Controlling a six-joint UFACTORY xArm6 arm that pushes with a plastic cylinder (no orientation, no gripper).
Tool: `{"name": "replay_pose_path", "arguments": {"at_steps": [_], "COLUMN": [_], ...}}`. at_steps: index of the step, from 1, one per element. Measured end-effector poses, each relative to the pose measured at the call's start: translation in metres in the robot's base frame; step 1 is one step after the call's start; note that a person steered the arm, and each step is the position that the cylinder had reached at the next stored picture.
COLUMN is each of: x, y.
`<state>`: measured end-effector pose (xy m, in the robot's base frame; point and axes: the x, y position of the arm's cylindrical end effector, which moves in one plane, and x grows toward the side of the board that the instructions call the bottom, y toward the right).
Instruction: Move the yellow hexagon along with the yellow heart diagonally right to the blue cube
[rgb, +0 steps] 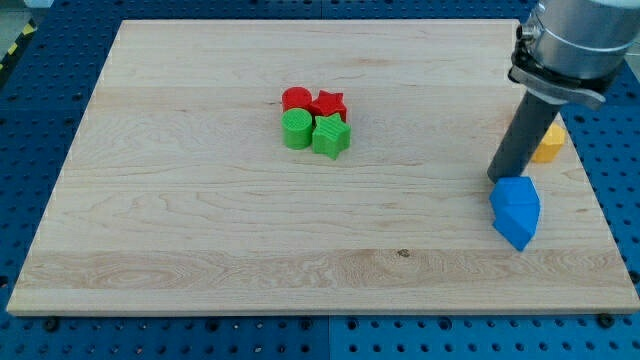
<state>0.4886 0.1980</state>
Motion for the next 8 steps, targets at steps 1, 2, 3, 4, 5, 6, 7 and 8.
{"name": "replay_pose_path", "arguments": {"at_steps": [1,2,3,4,5,6,7,8], "x": [0.023,0.036,0.005,-0.047,-0.103,-0.149,-0.166,-0.166], "y": [0.0,0.0,-0.013,-0.017,-0.015,-0.008,0.025,0.052]}}
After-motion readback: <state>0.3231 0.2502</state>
